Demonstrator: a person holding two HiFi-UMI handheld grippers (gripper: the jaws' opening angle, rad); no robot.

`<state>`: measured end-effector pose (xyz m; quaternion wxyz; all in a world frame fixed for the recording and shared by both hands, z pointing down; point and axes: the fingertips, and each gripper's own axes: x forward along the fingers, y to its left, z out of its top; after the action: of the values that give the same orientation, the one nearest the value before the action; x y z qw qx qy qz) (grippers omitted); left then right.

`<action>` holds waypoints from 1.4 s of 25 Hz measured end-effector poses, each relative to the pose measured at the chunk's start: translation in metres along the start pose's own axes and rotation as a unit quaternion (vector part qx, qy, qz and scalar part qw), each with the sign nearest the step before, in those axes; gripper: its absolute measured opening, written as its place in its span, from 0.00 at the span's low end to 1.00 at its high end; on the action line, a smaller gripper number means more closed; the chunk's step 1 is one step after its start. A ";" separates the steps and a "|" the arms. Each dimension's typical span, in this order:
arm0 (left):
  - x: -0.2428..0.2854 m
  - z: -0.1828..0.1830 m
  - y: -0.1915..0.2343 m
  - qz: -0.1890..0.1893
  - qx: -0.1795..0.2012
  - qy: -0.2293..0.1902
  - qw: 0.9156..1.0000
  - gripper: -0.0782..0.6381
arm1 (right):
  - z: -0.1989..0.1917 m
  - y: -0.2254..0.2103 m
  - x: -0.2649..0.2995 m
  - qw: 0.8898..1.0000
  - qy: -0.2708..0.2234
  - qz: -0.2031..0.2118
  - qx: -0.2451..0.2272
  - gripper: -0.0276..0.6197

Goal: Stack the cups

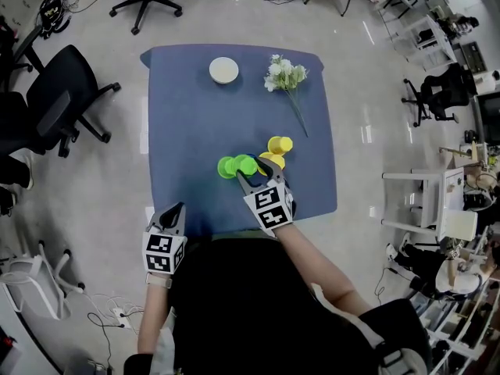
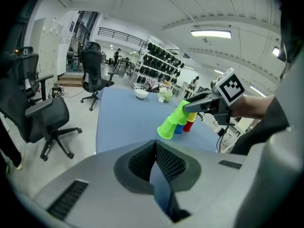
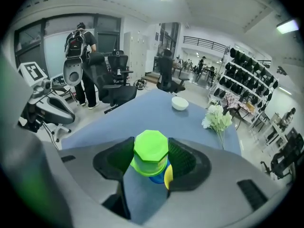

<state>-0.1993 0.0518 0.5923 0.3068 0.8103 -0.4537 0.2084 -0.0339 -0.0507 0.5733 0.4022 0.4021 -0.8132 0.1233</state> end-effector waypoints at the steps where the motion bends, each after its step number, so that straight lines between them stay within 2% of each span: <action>1: 0.001 0.000 0.001 -0.001 0.000 0.001 1.000 0.12 | 0.001 -0.001 0.001 1.000 0.001 -0.002 0.003 0.40; 26: 0.007 0.001 -0.005 0.004 -0.004 0.004 1.000 0.12 | -0.008 -0.010 -0.001 0.999 0.040 -0.009 -0.010 0.41; 35: 0.005 0.001 -0.007 0.011 -0.006 0.000 1.000 0.12 | -0.010 -0.006 0.002 0.999 0.041 0.008 -0.012 0.42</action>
<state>-0.1913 0.0513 0.5926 0.3090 0.8039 -0.4635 0.2087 -0.0249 -0.0502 0.5805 0.4392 0.3851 -0.8007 0.1332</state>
